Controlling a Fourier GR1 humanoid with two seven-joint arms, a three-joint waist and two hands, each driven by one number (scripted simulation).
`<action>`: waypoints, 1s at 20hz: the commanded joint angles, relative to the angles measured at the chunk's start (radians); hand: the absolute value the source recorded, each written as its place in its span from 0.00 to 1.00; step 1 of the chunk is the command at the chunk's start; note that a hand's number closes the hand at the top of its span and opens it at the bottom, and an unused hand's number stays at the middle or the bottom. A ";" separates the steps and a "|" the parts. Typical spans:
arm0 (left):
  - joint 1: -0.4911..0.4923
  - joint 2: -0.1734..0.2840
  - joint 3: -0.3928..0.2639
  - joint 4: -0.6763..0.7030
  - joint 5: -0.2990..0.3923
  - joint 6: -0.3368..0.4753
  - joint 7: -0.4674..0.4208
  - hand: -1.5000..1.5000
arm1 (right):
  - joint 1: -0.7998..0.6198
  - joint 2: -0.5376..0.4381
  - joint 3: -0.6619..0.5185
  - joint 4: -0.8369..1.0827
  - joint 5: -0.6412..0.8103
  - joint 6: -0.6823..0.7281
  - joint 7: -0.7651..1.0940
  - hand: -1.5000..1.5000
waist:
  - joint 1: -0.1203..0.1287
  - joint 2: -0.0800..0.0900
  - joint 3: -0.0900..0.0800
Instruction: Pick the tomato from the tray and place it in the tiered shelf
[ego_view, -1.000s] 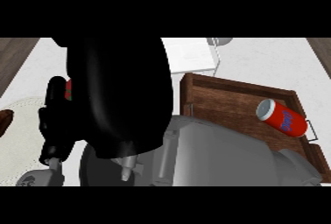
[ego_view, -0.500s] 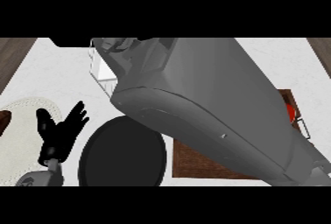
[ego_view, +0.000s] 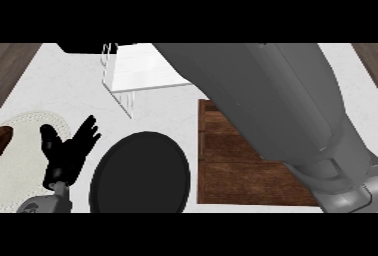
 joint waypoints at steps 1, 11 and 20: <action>-0.008 -0.010 0.000 0.019 -0.003 0.009 0.025 0.50 | -0.010 -0.011 -0.021 0.138 0.009 -0.005 -0.111 1.00 | 0.003 0.005 -0.004; -0.003 0.009 0.017 0.011 0.014 -0.039 0.013 0.50 | -0.047 0.003 -0.066 0.410 0.078 -0.156 -0.285 1.00 | 0.014 0.009 -0.004; -0.013 0.009 0.033 0.020 0.020 -0.042 0.028 0.50 | -0.077 0.014 -0.117 0.512 0.071 -0.215 -0.423 1.00 | 0.011 0.007 -0.004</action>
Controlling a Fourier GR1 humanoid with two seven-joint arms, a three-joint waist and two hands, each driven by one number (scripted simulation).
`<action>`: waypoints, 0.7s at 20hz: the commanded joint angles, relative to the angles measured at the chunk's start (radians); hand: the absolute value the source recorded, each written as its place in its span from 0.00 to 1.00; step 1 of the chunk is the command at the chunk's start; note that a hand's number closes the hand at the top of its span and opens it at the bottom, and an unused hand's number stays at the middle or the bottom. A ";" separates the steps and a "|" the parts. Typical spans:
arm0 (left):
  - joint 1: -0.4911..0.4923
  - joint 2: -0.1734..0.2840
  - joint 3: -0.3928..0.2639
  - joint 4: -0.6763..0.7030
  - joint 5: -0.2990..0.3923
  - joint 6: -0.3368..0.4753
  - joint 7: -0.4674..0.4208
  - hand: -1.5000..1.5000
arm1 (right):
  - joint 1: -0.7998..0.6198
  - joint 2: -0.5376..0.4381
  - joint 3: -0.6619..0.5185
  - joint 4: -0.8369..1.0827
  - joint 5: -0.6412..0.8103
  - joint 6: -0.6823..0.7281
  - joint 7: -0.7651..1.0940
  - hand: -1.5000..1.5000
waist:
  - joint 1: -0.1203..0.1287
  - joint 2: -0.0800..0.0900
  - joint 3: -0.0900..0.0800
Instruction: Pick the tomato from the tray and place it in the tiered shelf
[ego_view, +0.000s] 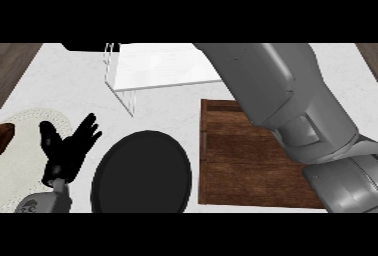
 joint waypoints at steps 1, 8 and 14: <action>-0.001 -0.023 -0.022 -0.020 -0.019 0.027 0.036 0.50 | 0.026 0.007 -0.027 0.080 0.000 -0.068 -0.106 1.00 | 0.005 0.004 -0.003; 0.045 -0.017 -0.010 -0.015 -0.010 -0.007 -0.008 0.50 | -0.041 -0.029 -0.026 0.116 0.018 0.036 -0.098 1.00 | -0.003 -0.001 -0.003; 0.024 -0.017 -0.012 -0.005 -0.031 0.012 -0.002 0.50 | -0.026 -0.005 -0.132 0.075 -0.042 -0.168 -0.030 0.00 | -0.007 -0.001 -0.002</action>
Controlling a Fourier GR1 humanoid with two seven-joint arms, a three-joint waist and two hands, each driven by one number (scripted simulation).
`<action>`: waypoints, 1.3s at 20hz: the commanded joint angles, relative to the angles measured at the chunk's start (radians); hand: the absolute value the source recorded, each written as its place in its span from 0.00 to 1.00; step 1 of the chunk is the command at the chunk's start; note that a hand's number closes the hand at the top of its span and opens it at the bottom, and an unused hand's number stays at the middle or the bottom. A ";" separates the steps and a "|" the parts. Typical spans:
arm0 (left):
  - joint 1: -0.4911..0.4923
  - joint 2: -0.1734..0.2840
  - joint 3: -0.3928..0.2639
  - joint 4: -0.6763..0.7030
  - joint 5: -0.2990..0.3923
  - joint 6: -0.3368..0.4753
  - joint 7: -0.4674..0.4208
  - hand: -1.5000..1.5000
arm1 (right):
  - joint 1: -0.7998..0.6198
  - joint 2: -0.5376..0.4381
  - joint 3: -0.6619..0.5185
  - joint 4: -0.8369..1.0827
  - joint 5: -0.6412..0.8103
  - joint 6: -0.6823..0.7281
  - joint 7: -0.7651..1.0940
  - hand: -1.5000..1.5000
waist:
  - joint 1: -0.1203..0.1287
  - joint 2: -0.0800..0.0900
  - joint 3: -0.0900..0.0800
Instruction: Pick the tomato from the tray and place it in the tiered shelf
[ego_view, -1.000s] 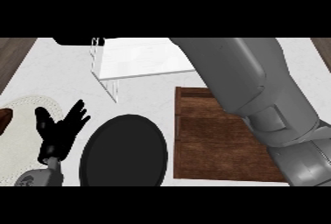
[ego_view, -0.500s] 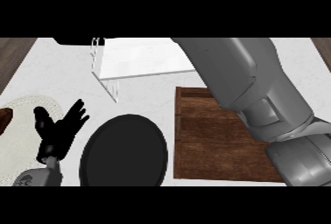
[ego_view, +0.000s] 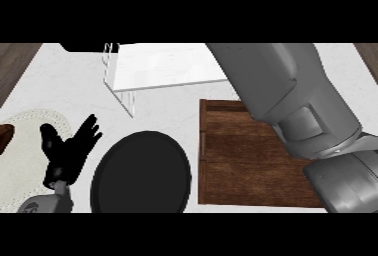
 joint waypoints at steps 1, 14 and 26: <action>0.004 -0.022 -0.016 0.024 -0.012 0.009 0.005 0.50 | -0.021 -0.043 -0.089 -0.007 -0.056 -0.073 -0.002 0.00 | 0.004 0.005 -0.002; -0.043 0.031 0.039 0.047 0.017 -0.025 0.035 0.50 | 0.026 -0.028 -0.276 -0.108 -0.234 -0.271 -0.109 0.00 | -0.005 0.004 -0.002; 0.087 0.030 0.049 -0.007 0.036 -0.056 -0.001 0.50 | 0.127 -0.234 -0.308 -0.257 -0.193 -0.393 0.041 0.00 | -0.032 -0.013 -0.001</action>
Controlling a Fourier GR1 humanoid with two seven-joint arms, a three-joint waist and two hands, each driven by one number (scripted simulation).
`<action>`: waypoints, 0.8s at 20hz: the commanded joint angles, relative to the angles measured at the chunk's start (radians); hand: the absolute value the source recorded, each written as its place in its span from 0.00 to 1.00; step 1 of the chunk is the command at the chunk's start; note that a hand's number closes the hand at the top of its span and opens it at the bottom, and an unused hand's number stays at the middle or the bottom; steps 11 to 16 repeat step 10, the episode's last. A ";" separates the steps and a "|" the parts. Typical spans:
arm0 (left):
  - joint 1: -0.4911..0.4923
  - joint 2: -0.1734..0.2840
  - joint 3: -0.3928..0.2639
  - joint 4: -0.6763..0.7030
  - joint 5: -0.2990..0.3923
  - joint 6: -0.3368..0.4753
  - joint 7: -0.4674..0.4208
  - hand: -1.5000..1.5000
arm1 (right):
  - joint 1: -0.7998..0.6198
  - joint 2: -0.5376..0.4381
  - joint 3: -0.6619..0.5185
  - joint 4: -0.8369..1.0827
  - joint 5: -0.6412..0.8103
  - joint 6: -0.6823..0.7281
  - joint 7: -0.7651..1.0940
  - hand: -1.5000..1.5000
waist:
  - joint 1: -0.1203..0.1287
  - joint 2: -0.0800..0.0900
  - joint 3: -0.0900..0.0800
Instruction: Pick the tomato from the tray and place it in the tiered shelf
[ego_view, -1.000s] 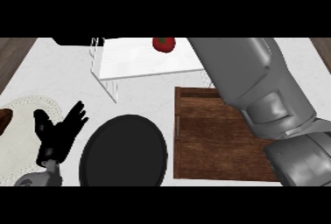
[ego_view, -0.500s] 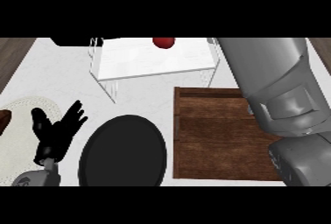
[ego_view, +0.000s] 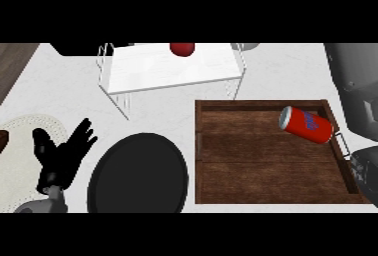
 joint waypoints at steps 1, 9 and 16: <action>0.054 -0.021 -0.012 -0.014 -0.019 0.029 0.014 0.50 | 0.055 -0.099 -0.034 -0.104 -0.035 0.041 0.049 0.00 | -0.014 -0.005 -0.002; 0.001 -0.023 -0.009 0.037 -0.020 0.012 0.003 0.50 | 0.285 -0.197 -0.057 -0.370 -0.171 0.269 0.075 0.00 | -0.016 0.000 -0.003; 0.027 0.012 0.012 -0.019 -0.001 0.000 0.051 0.50 | 0.324 -0.199 -0.061 -0.415 -0.190 0.281 0.071 0.00 | -0.011 -0.001 -0.002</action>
